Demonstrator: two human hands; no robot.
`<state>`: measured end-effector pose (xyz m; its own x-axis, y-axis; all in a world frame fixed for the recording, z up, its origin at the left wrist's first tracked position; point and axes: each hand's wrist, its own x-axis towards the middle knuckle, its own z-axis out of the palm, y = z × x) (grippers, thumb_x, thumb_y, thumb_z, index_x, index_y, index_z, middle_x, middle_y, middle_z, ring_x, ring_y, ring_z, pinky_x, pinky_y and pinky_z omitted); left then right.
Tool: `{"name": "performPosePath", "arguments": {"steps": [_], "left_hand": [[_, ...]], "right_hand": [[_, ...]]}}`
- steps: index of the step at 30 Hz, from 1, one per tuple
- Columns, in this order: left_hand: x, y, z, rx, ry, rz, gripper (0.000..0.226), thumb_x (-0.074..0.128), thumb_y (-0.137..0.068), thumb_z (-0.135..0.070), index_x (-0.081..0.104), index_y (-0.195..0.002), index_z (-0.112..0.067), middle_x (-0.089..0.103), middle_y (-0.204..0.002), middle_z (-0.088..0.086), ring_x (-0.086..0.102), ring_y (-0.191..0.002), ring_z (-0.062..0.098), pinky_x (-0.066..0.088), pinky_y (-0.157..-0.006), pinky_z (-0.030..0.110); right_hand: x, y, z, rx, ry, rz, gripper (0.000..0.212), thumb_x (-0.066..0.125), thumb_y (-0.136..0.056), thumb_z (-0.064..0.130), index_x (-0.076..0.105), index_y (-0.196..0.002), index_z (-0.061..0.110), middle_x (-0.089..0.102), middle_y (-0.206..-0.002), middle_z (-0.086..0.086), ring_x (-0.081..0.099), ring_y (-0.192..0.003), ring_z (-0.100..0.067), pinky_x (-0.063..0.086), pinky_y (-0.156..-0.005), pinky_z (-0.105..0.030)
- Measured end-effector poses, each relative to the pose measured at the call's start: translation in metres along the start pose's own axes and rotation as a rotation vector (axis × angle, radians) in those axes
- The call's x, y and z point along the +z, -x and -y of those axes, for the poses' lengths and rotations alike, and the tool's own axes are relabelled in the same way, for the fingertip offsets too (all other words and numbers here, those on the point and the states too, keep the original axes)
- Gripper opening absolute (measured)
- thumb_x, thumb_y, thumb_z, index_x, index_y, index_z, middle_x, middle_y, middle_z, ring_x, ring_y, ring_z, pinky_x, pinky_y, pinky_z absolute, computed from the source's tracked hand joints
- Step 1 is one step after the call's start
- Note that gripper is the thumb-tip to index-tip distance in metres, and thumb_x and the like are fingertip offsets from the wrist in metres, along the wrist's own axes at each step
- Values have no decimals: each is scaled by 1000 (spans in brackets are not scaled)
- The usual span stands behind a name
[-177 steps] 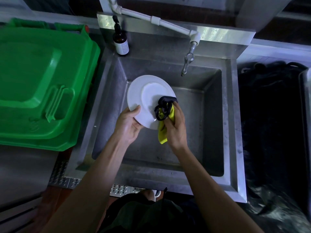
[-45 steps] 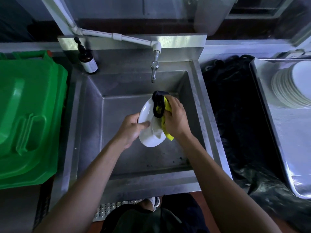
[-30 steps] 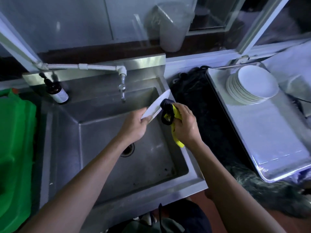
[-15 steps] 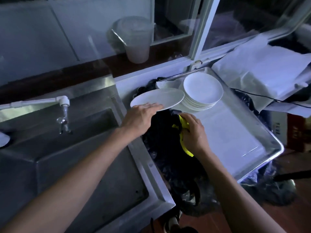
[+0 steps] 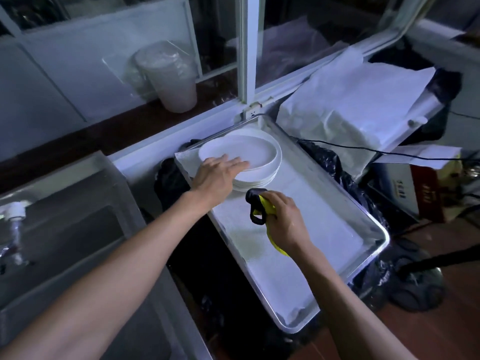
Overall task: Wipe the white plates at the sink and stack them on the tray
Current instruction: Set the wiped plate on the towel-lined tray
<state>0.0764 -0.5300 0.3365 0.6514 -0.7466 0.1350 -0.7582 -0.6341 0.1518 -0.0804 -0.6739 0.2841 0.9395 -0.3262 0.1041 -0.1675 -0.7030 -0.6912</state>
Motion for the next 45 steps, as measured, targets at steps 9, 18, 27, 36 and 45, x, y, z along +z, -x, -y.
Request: {"name": "performPosePath", "arguments": {"steps": [9, 18, 27, 36, 45], "left_hand": [[37, -41, -12, -13, -111, 97, 67, 44, -93, 5, 43, -152, -28, 45, -157, -1, 38, -146, 31, 29, -115, 47], [62, -47, -12, 9, -210, 242, 78, 45, -94, -1, 14, -161, -28, 15, -169, -1, 14, -154, 32, 19, -122, 51], [78, -44, -8, 27, -231, 314, 77, 39, -96, -4, 6, -162, -25, 3, -170, 0, 0, -156, 34, 10, -124, 58], [68, -26, -2, -9, -83, 232, 47, 43, -104, -17, 45, -151, -22, 35, -163, 3, 24, -153, 26, 20, -122, 50], [2, 92, 60, -232, 12, -21, 28, 56, -94, -9, 76, -113, -10, 76, -113, 10, 69, -107, 32, 53, -89, 47]], "right_hand": [[-12, -11, -32, 11, 26, 3, 70, 56, -76, -7, 53, -127, 41, 60, -135, 9, 55, -109, -32, 47, -91, -48], [-6, -11, -49, 25, 34, 58, 63, 54, -78, -5, 60, -131, 29, 60, -136, 8, 55, -112, -32, 47, -93, -49], [1, -4, -57, 37, 39, 93, 57, 53, -82, -1, 59, -131, 26, 60, -136, 6, 54, -112, -32, 46, -92, -48], [11, -1, -48, 0, 14, 109, 58, 52, -80, -1, 59, -131, 26, 59, -138, 7, 54, -116, -32, 46, -93, -48], [66, 6, 42, -254, 36, 253, 61, 49, -78, 1, 56, -133, 26, 55, -142, 8, 52, -119, -31, 46, -95, -49]]}}
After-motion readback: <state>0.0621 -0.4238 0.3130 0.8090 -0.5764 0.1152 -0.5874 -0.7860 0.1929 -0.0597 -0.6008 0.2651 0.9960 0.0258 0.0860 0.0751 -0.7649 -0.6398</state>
